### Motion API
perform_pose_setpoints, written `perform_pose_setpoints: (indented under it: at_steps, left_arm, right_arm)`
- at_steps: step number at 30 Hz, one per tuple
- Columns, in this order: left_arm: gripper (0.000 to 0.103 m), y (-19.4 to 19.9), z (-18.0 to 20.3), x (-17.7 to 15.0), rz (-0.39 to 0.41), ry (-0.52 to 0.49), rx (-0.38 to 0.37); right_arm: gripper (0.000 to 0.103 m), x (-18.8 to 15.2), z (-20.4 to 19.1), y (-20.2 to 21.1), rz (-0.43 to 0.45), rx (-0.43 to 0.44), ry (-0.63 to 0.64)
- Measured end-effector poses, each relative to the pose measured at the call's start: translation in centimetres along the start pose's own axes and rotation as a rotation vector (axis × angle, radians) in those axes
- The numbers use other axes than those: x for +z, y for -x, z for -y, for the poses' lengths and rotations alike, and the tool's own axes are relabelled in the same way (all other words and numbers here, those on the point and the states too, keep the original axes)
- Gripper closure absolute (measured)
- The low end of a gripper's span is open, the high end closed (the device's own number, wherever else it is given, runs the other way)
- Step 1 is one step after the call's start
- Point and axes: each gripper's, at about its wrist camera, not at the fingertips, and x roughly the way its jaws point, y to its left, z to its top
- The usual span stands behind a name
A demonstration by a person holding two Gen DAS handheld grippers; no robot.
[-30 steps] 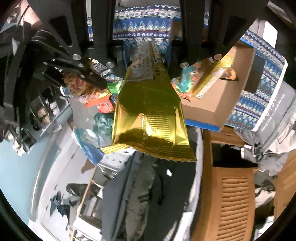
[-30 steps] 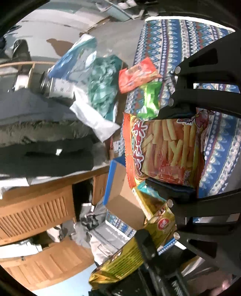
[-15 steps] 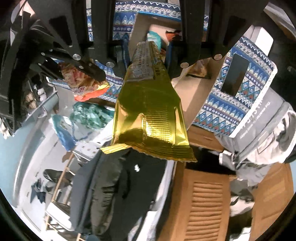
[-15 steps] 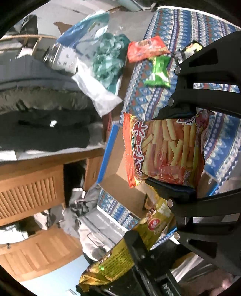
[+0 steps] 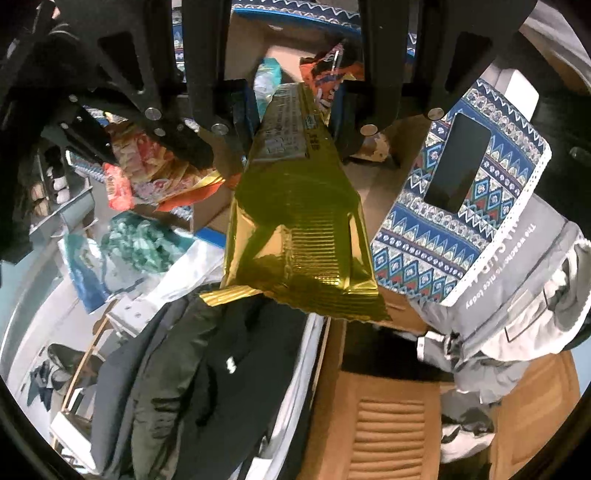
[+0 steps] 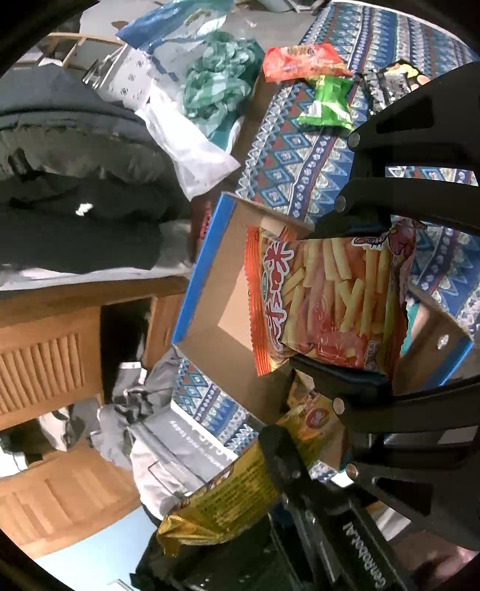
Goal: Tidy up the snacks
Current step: 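Lift both held snacks and carry them over the cardboard box, then open both tools to drop the wafer bar and stick-snack bag into the box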
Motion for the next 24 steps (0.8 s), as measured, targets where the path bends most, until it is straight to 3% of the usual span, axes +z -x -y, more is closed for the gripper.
perform_pose_setpoints:
  at_steps: [9,15,20,24]
  left_arm:
    - [0.068,-2.9,-1.2,-0.2,-0.057,0.051,0.054]
    - [0.045,-2.8,-1.4,-0.1,-0.023,0.051,0.116]
    - [0.04,-2.1,-1.2,-0.2,-0.015,0.049,0.104]
    - [0.029,-1.6,-0.8,-0.2,0.002,0.034,0.118]
  right_arm:
    - [0.044,0.6,0.2,-1.9,-0.027,-0.002,0.0]
    - [0.033,0.7,0.4,-2.3,-0.027,-0.015,-0.007]
    - [0.031,0.7,1.0,-2.1,-0.022,-0.026,-0.016]
    - [0.027,0.6,1.4,-1.4,-0.01,-0.041,-0.022]
